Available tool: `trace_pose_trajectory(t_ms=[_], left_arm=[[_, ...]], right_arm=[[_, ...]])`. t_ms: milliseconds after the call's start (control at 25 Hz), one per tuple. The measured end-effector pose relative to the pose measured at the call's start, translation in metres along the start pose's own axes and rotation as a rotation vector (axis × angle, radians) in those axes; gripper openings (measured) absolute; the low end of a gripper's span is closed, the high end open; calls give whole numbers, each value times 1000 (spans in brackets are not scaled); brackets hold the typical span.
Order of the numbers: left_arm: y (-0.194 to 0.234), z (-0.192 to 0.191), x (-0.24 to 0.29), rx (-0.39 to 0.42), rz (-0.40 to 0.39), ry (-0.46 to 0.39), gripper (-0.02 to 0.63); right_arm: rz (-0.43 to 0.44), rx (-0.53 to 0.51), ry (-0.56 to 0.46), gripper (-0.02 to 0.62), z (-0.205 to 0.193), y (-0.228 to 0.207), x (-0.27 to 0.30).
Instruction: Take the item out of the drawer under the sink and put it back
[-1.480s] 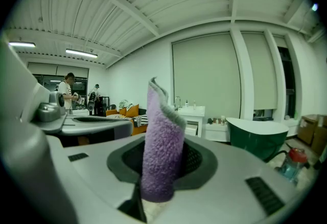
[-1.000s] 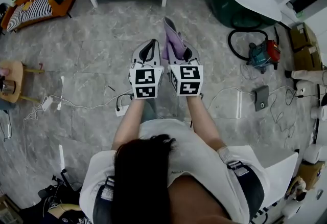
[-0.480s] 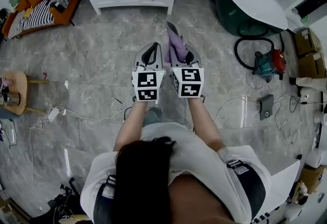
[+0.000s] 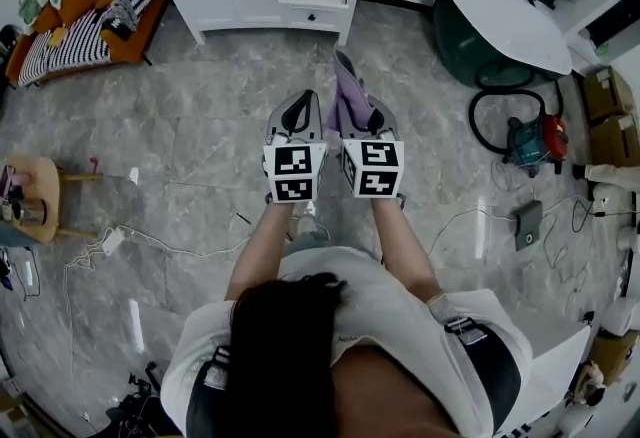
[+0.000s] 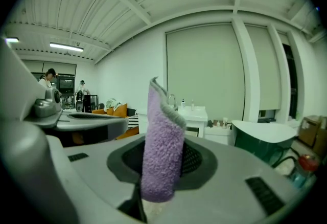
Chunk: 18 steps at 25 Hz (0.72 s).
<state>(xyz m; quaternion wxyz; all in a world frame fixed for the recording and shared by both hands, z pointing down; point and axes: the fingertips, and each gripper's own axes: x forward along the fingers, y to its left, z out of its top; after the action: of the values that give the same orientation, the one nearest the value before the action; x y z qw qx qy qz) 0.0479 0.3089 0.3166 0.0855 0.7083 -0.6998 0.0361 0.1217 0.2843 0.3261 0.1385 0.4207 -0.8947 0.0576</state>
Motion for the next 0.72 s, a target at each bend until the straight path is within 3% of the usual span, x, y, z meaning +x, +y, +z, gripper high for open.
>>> trace_pose_trajectory(t_ms=[320, 720], left_arm=[[13, 8, 17, 6, -23, 9, 3], [23, 0, 46, -24, -22, 13, 3]], right_arm=[[9, 46, 23, 123, 2, 1, 22], [1, 7, 9, 123, 9, -9, 50]])
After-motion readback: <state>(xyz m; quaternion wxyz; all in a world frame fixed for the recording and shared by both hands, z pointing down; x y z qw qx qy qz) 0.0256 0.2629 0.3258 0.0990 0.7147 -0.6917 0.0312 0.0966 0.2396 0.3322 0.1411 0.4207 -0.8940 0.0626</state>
